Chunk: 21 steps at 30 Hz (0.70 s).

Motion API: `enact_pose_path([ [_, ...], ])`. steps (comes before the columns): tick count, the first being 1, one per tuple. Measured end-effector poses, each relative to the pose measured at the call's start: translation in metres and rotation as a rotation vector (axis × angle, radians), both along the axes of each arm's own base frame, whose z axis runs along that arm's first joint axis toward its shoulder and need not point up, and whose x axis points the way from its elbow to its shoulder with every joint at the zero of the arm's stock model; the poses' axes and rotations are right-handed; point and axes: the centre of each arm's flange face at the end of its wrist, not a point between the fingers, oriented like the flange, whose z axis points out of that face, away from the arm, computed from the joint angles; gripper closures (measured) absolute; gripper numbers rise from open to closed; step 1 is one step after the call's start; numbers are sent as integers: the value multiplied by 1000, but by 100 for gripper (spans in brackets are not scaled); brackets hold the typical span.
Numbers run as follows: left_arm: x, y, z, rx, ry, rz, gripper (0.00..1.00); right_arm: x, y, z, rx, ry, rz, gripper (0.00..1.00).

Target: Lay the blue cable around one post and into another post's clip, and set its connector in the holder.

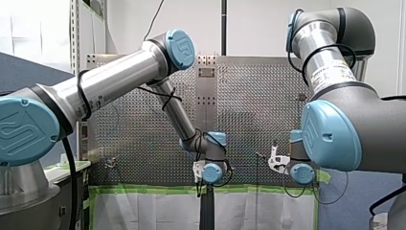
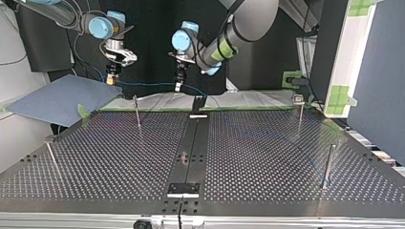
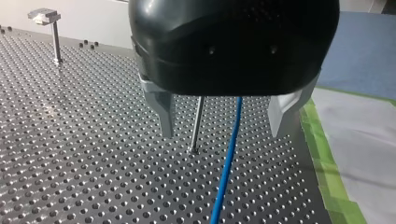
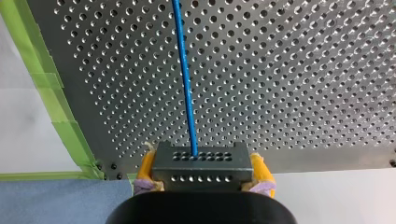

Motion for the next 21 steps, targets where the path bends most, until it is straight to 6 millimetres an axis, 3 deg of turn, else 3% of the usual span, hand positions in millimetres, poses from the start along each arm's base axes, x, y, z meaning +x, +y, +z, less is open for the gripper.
enact_pose_path([
  [17, 7, 4, 0, 2, 1, -7, 1, 0, -1, 0, -7, -1, -2, 100],
  [19, 7, 4, 0, 2, 0, -7, 17, 0, -1, 0, -8, -1, -2, 100],
  [20, 7, 4, 1, 2, 0, -7, 17, -1, -1, 0, -8, -1, -3, 100],
  [21, 7, 4, 1, 3, 0, -7, 29, -1, -1, 0, -8, -1, -3, 100],
])
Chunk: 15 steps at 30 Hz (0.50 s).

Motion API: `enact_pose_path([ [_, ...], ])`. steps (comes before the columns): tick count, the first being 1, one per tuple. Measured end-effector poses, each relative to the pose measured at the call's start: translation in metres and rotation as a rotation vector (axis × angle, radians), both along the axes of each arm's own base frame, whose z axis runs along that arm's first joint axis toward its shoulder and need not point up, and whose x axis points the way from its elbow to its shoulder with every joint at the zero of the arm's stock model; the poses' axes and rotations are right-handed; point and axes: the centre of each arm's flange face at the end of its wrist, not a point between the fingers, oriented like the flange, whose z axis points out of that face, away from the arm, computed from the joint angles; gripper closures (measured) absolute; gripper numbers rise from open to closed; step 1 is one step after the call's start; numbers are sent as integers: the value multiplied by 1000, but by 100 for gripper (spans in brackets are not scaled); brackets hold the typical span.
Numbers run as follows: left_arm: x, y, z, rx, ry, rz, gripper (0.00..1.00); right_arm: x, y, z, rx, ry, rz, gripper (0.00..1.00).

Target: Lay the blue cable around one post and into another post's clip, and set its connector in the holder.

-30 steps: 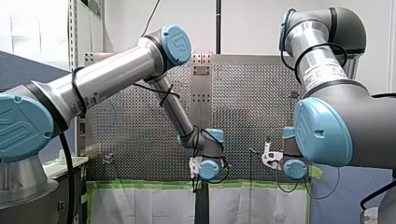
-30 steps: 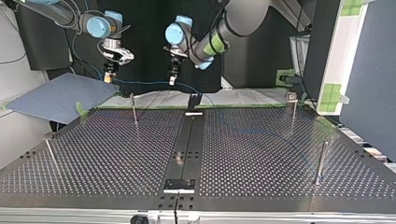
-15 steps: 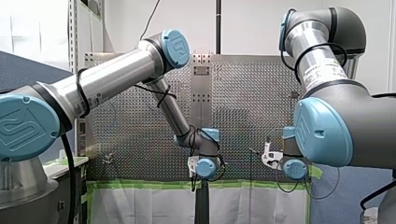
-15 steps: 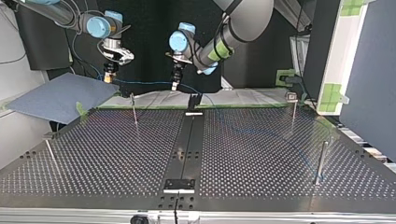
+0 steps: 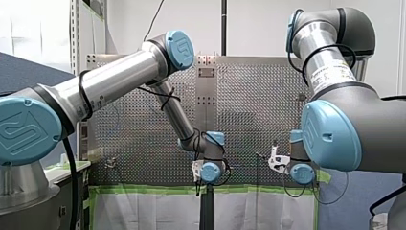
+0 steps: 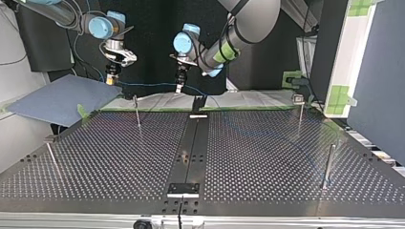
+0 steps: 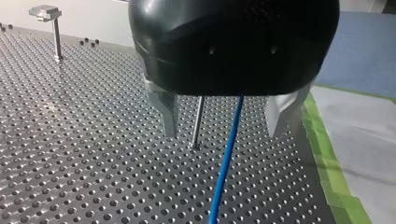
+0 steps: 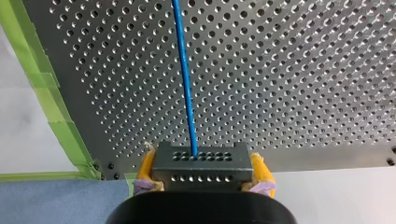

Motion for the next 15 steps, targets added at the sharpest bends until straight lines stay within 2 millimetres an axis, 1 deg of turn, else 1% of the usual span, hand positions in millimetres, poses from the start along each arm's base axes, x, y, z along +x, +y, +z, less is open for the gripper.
enact_pose_path([
  [1, 0, 0, 0, 0, 0, 0, 41, 0, 0, 0, 0, 0, 0, 100],
  [2, 0, 0, 0, 1, 0, 0, 41, 0, 0, 0, 0, 0, 0, 100],
  [3, 0, 0, 0, 1, -1, -1, 49, 0, 0, 0, 0, 0, 0, 100],
  [4, 0, 0, 0, 1, -1, -1, 61, 0, 0, 0, -1, 0, -1, 100],
  [5, 0, 0, 0, 1, -1, -1, 61, 0, 0, 0, -1, 0, -1, 100],
  [7, -1, -1, 0, 2, 0, -2, 77, -1, 0, 0, -1, 0, -2, 100],
  [8, -1, -1, 0, 3, 0, -2, 77, -1, 0, 0, -1, 0, -2, 100],
  [9, -2, -1, 0, 3, 1, -3, 88, -1, 0, 0, -1, 0, -2, 100],
  [10, -2, -1, 0, 3, 1, -2, 95, -1, 0, 0, -1, 0, -2, 100],
  [11, -2, -1, 0, 3, 1, -2, 95, -1, -1, 0, -1, 0, -2, 100],
  [12, -2, -1, 0, 4, 1, -2, 100, -1, -1, 0, -2, 0, -2, 100],
  [15, -2, -1, 0, 3, 2, -3, 100, -1, -1, 0, -2, 0, -2, 100],
])
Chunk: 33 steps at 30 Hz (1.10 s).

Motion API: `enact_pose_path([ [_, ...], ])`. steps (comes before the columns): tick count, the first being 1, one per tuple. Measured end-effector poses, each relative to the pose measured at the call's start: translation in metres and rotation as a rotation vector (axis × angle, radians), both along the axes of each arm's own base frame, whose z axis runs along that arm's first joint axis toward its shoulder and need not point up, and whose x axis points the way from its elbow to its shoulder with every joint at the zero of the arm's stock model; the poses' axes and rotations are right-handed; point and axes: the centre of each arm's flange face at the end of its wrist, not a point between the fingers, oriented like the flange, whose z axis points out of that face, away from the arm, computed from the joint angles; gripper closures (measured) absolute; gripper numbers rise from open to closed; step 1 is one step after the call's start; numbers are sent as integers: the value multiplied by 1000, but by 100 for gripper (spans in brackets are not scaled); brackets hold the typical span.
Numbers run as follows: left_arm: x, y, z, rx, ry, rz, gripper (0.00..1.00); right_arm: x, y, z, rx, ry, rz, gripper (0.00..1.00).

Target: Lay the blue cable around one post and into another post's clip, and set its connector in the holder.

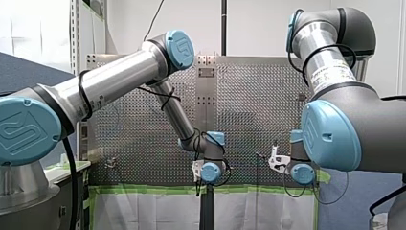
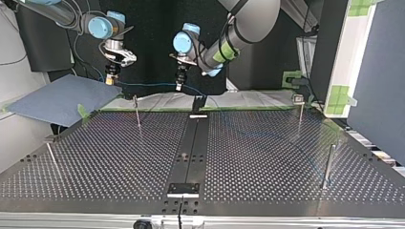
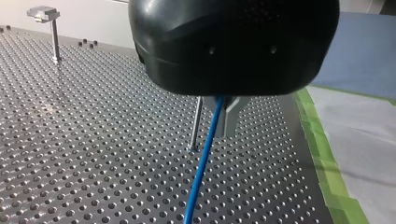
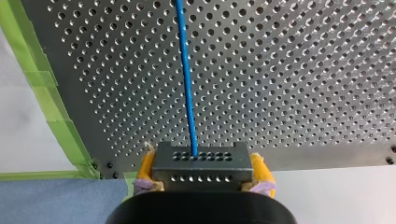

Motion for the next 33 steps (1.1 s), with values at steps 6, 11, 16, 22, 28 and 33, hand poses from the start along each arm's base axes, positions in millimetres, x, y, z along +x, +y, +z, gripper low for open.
enact_pose_path([
  [6, 0, 0, 0, 0, 1, -1, 100, 0, 0, 0, 1, 0, 0, 100],
  [11, -1, 0, 0, 1, 2, -2, 100, -1, 0, 0, 3, -2, -1, 100],
  [16, 0, -1, 0, -4, 3, -3, 91, -1, 0, 0, 3, -2, -2, 100],
  [22, -2, -2, -1, -5, 10, -30, 56, -4, -2, 0, 0, -5, -9, 100],
  [28, -2, -3, -1, -5, 12, -37, 46, -7, -3, 0, -1, -6, -15, 100],
  [33, -2, -3, -1, -5, 12, -38, 46, -8, -4, 1, -2, -6, -17, 100],
])
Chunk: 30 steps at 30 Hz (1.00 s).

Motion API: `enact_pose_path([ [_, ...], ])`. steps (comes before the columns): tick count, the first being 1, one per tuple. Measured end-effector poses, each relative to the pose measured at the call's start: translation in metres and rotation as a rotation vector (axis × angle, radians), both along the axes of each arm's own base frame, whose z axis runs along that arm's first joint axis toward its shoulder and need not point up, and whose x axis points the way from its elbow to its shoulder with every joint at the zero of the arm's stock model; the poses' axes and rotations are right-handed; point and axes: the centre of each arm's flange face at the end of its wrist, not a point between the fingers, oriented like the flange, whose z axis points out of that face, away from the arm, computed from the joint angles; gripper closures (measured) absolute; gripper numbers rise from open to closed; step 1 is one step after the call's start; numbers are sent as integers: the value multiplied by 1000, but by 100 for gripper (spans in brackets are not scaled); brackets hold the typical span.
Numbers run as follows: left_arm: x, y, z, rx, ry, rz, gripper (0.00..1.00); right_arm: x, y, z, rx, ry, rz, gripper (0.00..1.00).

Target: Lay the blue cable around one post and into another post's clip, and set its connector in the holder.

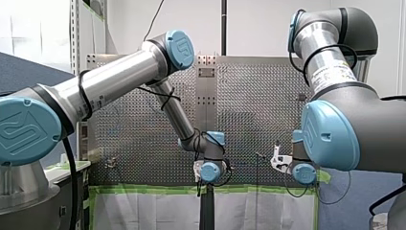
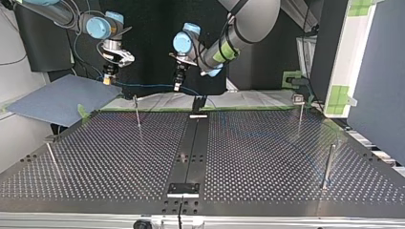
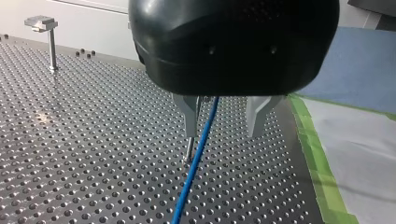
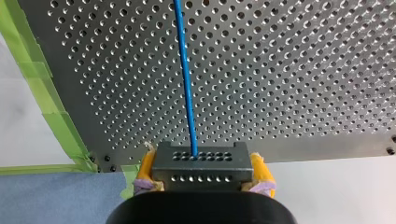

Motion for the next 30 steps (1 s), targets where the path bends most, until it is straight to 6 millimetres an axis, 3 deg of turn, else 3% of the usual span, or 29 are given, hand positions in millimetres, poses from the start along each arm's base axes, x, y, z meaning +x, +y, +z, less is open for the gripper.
enact_pose_path([
  [6, 1, 1, 0, 1, 0, 3, 46, -2, -1, 0, 0, 3, -3, 100],
  [9, 2, 2, 0, 0, 0, 5, 56, -2, 0, 0, 1, 4, -3, 100],
  [14, 2, 2, 0, 0, -1, 6, 56, -2, 0, -1, 3, 6, -4, 100],
  [15, 2, 2, 0, 0, -1, 6, 93, -2, 0, -1, 4, 6, -4, 100],
  [16, 2, 2, 0, -1, -1, 6, 100, -2, 0, -1, 4, 6, -4, 100],
  [30, 2, 0, 0, -1, 3, -19, 100, -2, -1, 0, 2, 5, -6, 100],
])
